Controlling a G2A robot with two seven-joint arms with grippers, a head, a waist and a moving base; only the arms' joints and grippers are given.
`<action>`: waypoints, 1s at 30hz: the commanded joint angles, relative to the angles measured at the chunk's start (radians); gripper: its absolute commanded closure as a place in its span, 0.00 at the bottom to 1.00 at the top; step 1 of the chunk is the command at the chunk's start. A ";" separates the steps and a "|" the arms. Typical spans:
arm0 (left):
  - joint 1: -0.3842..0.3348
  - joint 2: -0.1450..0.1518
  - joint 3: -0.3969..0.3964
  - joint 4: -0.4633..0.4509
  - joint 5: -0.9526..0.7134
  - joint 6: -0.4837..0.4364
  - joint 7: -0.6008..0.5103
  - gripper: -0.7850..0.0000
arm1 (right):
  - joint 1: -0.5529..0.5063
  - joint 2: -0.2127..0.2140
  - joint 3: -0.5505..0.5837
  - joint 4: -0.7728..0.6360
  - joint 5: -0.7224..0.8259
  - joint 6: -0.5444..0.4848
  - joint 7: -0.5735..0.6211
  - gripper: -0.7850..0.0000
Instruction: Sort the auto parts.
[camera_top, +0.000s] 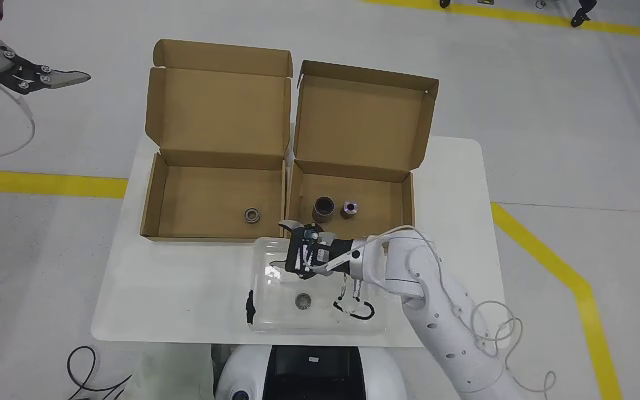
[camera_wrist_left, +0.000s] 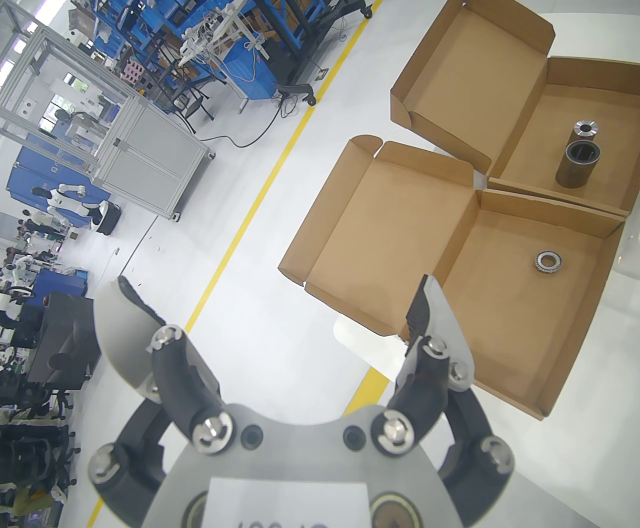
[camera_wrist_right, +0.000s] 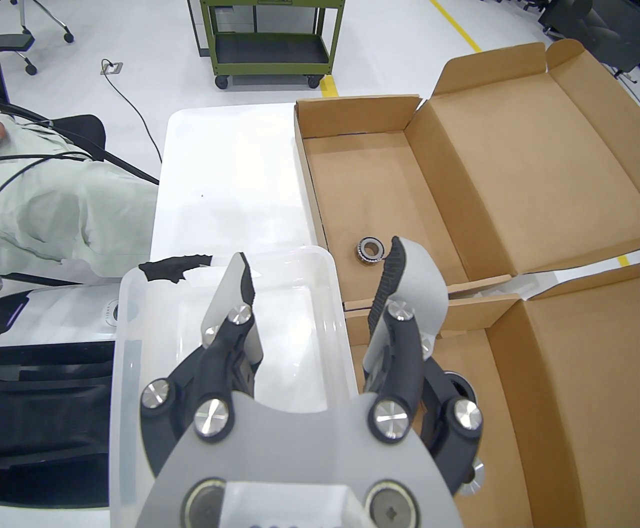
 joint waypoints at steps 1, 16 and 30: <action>0.000 0.000 0.000 0.000 0.000 0.000 0.000 0.00 | 0.000 0.000 0.000 0.000 0.000 0.000 0.000 0.40; 0.000 0.000 0.000 0.000 0.000 0.000 0.000 0.00 | -0.015 0.009 -0.024 -0.003 -0.040 -0.025 -0.019 0.62; 0.000 0.000 0.000 0.000 0.000 0.000 0.000 0.00 | -0.095 0.079 -0.043 -0.029 -0.169 -0.136 -0.054 0.56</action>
